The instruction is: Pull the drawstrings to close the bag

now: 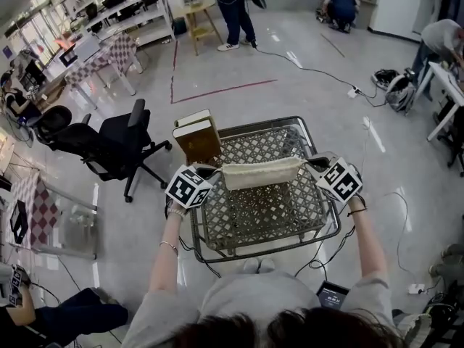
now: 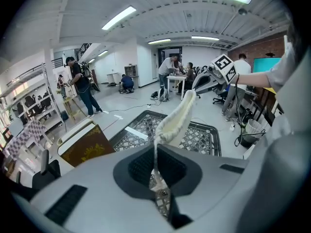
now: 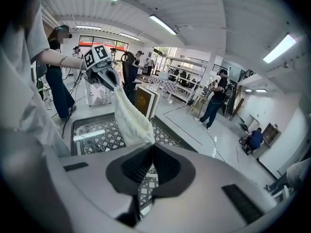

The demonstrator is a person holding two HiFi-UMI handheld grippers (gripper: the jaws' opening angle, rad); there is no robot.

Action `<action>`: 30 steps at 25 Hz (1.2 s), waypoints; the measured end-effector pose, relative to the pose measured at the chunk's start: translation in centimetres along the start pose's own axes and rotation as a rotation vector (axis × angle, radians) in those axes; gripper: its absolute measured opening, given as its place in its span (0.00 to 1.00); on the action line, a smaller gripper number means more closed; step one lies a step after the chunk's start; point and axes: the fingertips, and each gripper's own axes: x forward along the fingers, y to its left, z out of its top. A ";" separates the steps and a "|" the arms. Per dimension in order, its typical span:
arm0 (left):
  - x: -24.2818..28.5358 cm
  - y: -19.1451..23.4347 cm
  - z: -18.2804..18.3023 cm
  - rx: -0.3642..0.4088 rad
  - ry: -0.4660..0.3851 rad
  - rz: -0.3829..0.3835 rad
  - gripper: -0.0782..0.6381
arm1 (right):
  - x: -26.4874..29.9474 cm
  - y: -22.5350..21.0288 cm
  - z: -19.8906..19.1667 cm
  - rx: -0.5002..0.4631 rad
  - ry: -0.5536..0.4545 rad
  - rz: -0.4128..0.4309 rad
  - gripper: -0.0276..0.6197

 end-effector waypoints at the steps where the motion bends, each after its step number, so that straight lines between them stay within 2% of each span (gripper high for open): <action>1: -0.2 0.1 0.2 -0.004 -0.008 0.004 0.14 | -0.1 -0.2 0.2 0.003 -0.004 -0.009 0.08; 15: -2.0 1.6 3.5 0.006 -0.120 0.094 0.14 | -1.6 -2.0 2.3 0.094 -0.114 -0.118 0.08; 26: -3.5 3.0 6.2 0.012 -0.208 0.177 0.14 | -3.3 -5.1 5.0 0.246 -0.276 -0.242 0.08; 30: -4.1 3.5 7.0 0.000 -0.236 0.213 0.14 | -3.6 -5.7 5.6 0.288 -0.304 -0.267 0.08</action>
